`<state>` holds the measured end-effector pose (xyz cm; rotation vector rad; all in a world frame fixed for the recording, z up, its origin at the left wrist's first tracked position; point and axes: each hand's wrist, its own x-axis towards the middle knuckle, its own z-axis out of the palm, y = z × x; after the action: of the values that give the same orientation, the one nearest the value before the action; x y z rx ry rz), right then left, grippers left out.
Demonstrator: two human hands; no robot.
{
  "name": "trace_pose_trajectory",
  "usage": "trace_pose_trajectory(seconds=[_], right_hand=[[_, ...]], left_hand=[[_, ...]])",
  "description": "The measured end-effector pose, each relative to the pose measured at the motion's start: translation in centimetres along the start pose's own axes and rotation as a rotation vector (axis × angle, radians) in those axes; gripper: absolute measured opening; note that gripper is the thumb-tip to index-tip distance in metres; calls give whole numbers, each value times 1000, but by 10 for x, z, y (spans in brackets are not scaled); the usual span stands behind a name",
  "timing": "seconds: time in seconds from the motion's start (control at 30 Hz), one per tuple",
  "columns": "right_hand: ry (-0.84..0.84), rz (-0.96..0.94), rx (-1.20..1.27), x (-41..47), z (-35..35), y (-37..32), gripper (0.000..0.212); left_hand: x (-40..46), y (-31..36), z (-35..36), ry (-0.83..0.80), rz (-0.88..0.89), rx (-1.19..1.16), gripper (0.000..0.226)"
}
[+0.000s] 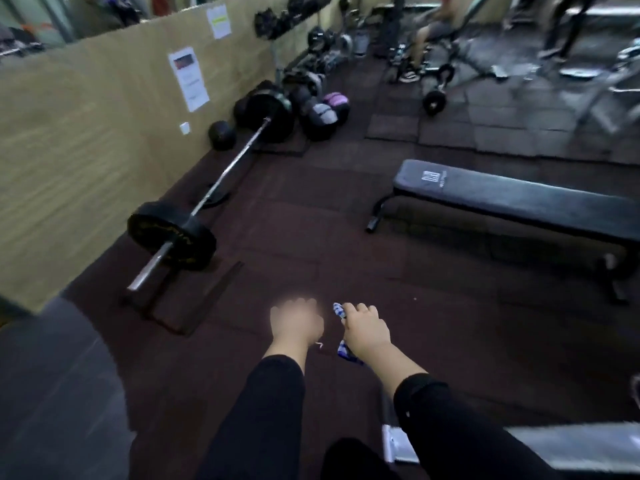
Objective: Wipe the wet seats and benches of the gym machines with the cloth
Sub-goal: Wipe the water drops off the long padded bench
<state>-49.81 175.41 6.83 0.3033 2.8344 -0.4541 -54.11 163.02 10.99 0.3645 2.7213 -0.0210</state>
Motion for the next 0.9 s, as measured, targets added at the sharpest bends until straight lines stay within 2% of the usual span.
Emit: trace_pose_trajectory(seconds=[0.2, 0.37, 0.7, 0.9], right_hand=[[117, 282, 77, 40, -41, 48, 29], [175, 476, 137, 88, -70, 95, 30], [227, 701, 187, 198, -136, 180, 33], [223, 794, 221, 256, -155, 219, 34]], left_hand=[[77, 65, -41, 33, 325, 112, 42], [147, 124, -71, 36, 514, 199, 43], [280, 230, -136, 30, 714, 253, 43], [348, 280, -150, 18, 823, 302, 43]])
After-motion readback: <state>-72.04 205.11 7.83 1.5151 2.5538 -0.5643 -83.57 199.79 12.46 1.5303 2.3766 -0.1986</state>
